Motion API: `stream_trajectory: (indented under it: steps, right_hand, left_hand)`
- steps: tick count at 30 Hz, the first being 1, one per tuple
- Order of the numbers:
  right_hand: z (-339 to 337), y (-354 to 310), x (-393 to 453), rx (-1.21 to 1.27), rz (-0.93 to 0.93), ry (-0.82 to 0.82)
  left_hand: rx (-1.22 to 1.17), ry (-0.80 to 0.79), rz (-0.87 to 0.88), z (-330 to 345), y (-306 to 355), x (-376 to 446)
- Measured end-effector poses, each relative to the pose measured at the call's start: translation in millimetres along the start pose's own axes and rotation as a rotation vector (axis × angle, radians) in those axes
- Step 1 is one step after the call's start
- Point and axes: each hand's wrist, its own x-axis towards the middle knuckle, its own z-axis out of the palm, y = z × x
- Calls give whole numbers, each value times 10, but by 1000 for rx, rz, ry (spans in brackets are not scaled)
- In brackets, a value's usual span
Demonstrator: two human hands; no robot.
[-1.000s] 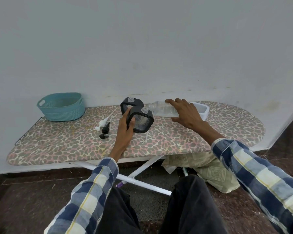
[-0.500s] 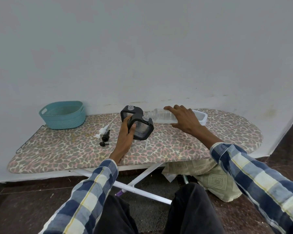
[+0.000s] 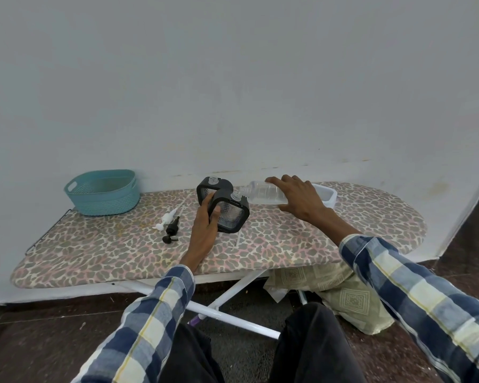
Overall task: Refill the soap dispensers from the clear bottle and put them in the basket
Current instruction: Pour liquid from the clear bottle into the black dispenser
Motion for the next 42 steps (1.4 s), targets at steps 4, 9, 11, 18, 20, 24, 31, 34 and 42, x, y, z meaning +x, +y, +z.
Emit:
stream_trajectory:
  steps: [4,9,11,18,20,24,31,34,42]
  right_hand:
    - [-13,-11,3,-8,-3,1]
    - [-18,-6,14,-30,-4,1]
    - [-25,-1,19,-36,-8,7]
    - [-48,1,36,-51,-15,15]
    - [-62,-1,39,-64,-20,21]
    - [-90,-9,53,-84,-31,27]
    - [-126,-9,72,-108,-39,31]
    - [-130,-8,74,-109,-39,30]
    - [-156,-5,86,-123,-43,27]
  left_hand:
    - [14,8,2,2,13,-3]
    - [26,7,12,4,6,-17]
    - [26,4,12,5,3,-12]
    - [32,4,12,1,-8,-23]
    - [27,3,12,-2,-20,-21]
    - [29,7,14,-2,-8,-24]
    - [21,-1,2,-2,-2,-24]
    - [29,3,-2,4,12,-25]
    - [25,-3,8,-2,-14,-26]
